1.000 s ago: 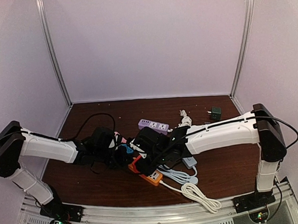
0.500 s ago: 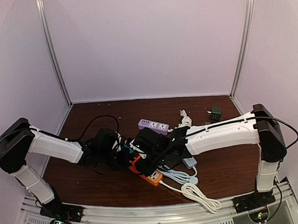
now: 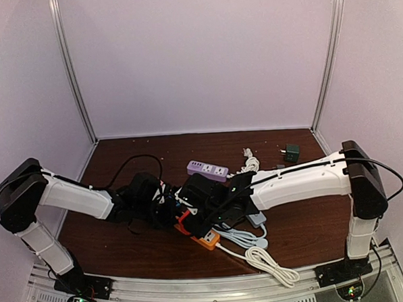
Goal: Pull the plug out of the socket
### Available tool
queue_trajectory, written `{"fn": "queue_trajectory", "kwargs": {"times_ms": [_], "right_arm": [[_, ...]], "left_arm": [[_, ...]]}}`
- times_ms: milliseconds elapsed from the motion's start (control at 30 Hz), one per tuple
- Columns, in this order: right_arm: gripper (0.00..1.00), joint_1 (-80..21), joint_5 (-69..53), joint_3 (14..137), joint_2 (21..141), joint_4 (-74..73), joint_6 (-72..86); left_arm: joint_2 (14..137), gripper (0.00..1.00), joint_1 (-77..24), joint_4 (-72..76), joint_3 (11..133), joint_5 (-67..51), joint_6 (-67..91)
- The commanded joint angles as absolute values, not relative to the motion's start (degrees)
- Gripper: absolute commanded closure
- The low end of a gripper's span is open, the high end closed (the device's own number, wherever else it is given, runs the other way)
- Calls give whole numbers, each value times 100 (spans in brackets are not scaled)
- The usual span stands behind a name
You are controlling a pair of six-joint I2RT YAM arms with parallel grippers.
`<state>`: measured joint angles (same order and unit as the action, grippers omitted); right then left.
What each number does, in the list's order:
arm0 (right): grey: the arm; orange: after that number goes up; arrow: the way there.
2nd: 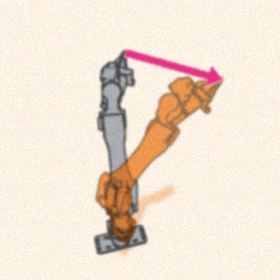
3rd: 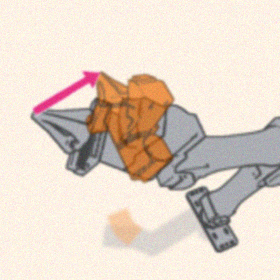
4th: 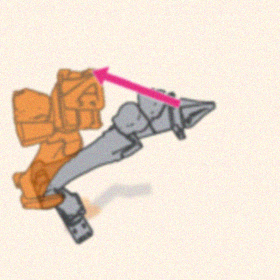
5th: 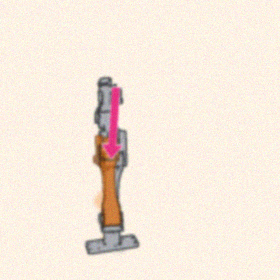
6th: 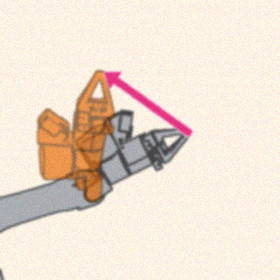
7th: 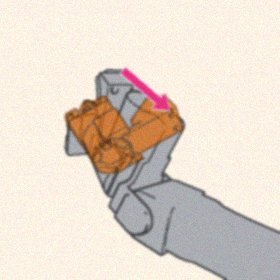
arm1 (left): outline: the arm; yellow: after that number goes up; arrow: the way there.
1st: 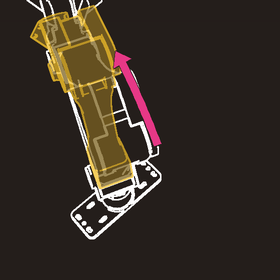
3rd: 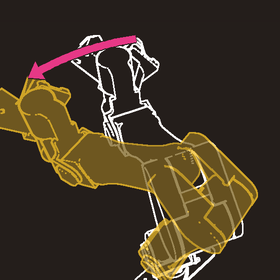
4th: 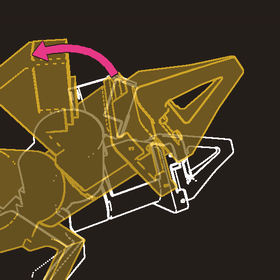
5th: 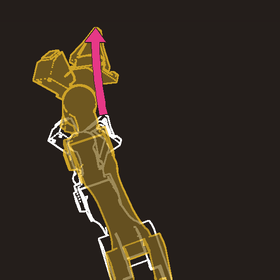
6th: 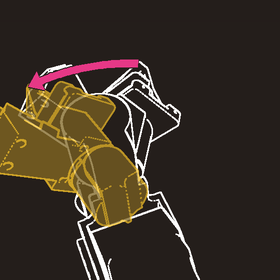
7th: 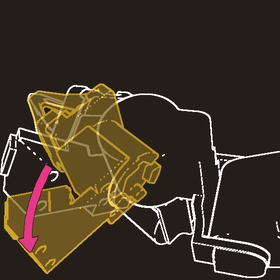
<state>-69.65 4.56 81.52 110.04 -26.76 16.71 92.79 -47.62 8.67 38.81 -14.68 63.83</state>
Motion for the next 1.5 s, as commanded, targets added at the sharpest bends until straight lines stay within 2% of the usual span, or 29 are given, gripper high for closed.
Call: {"fn": "queue_trajectory", "kwargs": {"times_ms": [0, 833, 1000, 1467], "right_arm": [[100, -6933, 1002, 8509, 10614, -2731, 1626], [100, -6495, 702, 8628, 10193, -2711, 1534], [100, -6374, 976, 8599, 10162, -2940, 1692], [100, -4254, -103, 5788, 8014, -1890, 2967]], "left_arm": [[9604, 100, -4737, -334, 3685, -1172, 6134], [9715, 100, -4884, -265, 3311, -1069, 6294], [9668, 100, -4912, -246, 3401, -1108, 6242], [9090, 100, -4966, -1121, 5001, -865, 5520]]}}
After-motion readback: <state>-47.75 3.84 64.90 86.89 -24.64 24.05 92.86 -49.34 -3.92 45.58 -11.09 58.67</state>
